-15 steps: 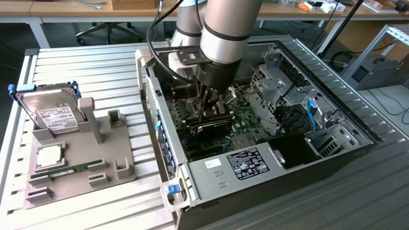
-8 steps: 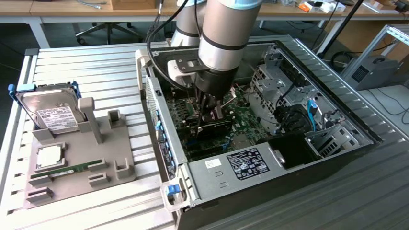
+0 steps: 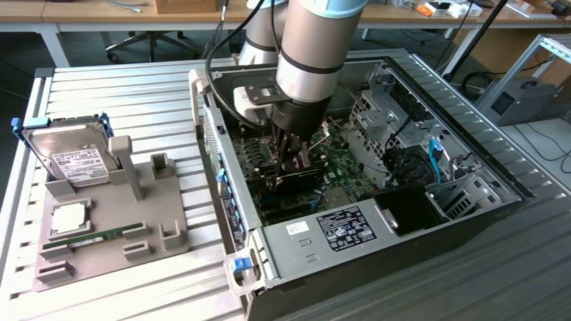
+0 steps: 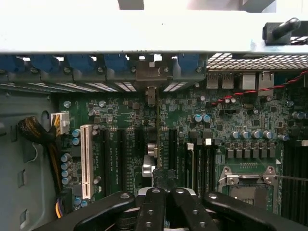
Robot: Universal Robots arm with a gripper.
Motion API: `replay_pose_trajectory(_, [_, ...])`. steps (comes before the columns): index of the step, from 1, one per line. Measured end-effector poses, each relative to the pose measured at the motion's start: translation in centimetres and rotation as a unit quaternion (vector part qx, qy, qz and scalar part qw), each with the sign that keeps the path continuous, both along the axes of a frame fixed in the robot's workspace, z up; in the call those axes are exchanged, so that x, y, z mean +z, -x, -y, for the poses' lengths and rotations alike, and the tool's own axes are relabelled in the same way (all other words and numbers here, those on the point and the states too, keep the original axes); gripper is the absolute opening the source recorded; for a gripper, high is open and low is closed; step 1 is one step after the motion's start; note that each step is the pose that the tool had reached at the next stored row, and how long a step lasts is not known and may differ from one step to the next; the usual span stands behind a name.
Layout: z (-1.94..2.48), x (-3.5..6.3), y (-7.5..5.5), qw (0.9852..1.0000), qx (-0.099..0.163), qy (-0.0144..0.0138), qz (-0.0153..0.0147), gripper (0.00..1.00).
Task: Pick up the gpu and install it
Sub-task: 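Press down on the gpu until it lock into place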
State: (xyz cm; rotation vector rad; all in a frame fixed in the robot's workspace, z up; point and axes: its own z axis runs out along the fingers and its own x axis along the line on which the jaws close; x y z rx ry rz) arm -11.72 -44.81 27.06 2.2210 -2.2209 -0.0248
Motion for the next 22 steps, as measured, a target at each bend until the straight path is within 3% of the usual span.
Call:
replay_pose_trajectory(13, [-0.01, 0.13, 0.1, 1.0000, 0.000, -0.0004, 0.0003, 0.11])
replay_pose_trajectory(22, [0.00, 1.95, 0.1, 1.0000, 0.000, 0.0008, 0.0006, 0.11])
